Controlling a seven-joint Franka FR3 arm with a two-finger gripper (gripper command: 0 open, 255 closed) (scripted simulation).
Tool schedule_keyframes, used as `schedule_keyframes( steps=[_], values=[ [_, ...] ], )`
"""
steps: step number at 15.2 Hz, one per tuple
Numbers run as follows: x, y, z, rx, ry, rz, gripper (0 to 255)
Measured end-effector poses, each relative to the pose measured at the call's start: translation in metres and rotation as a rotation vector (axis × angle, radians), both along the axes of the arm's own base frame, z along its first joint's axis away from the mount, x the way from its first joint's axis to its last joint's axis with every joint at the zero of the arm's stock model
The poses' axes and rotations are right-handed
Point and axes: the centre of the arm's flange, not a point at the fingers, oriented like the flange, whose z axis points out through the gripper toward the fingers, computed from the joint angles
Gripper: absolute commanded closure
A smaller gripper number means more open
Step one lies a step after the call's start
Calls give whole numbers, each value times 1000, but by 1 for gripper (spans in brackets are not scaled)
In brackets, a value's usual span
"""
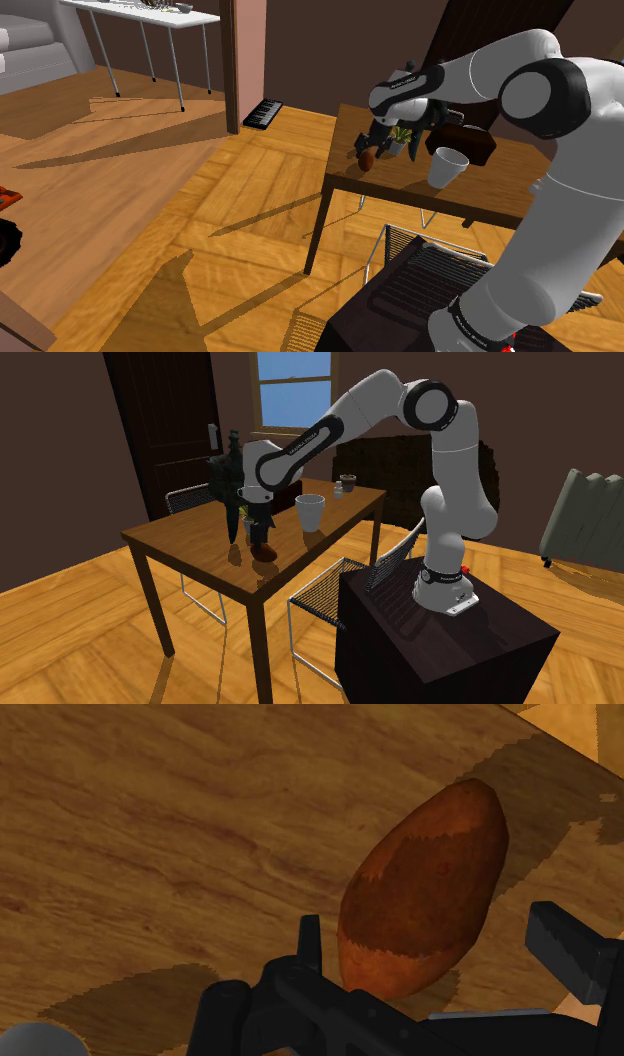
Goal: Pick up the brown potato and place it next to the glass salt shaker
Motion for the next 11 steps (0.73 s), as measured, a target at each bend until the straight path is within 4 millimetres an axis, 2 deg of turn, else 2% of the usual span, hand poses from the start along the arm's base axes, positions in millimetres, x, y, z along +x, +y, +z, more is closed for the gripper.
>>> schedule_keyframes(
  steps=[3, 8, 9, 11],
  values=[
    [1, 0, -13, 0, 0, 0, 0],
    [1, 0, -14, 0, 0, 0, 0],
    [1, 0, -14, 0, 0, 0, 255],
    [1, 0, -14, 0, -1, 0, 255]
  ],
)
